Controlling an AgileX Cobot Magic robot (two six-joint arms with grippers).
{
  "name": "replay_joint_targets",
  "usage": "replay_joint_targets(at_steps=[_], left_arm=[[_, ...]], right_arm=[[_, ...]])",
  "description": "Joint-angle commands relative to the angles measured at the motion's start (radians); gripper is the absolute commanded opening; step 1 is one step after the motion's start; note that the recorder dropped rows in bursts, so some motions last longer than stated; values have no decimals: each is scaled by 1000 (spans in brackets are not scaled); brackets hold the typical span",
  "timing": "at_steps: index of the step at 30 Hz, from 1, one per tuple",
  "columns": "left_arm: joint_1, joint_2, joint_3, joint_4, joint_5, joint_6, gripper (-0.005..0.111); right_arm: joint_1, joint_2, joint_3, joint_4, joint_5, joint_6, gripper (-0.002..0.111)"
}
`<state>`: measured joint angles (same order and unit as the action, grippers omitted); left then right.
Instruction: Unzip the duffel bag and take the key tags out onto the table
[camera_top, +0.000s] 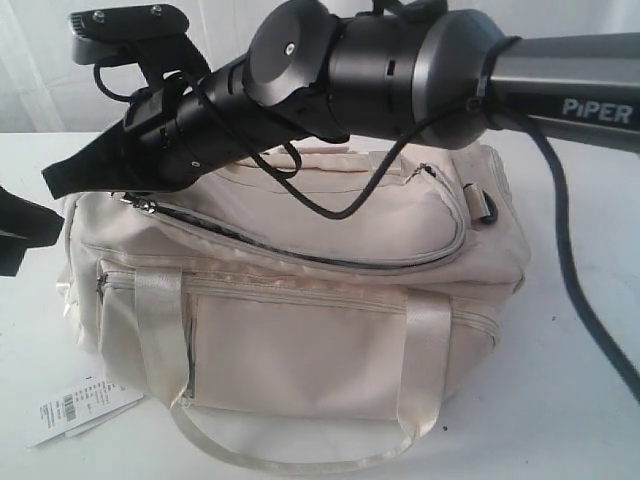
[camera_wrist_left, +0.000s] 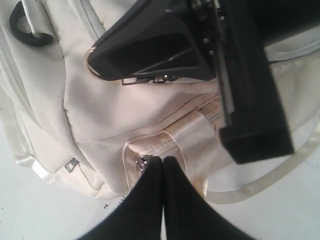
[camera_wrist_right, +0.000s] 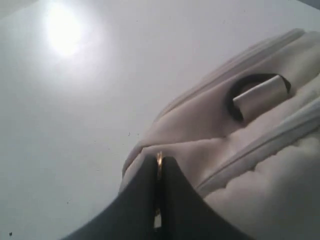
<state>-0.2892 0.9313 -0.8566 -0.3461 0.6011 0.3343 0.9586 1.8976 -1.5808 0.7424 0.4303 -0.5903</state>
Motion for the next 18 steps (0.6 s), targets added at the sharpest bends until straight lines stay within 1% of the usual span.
replay_joint_targets(at_steps=[1, 8, 13, 18], left_arm=[[-3, -13, -6, -4, 6, -10, 0], [-3, -13, -6, -4, 6, -20, 0], [-3, -13, -6, -4, 8, -20, 0], [-3, -13, -6, -4, 8, -20, 0]], right_arm=[[6, 49, -58, 9, -24, -11, 0], [6, 135, -145, 7, -73, -9, 0], [6, 142, -153, 7, -164, -9, 0], [-10, 142, -153, 5, -183, -9, 0]])
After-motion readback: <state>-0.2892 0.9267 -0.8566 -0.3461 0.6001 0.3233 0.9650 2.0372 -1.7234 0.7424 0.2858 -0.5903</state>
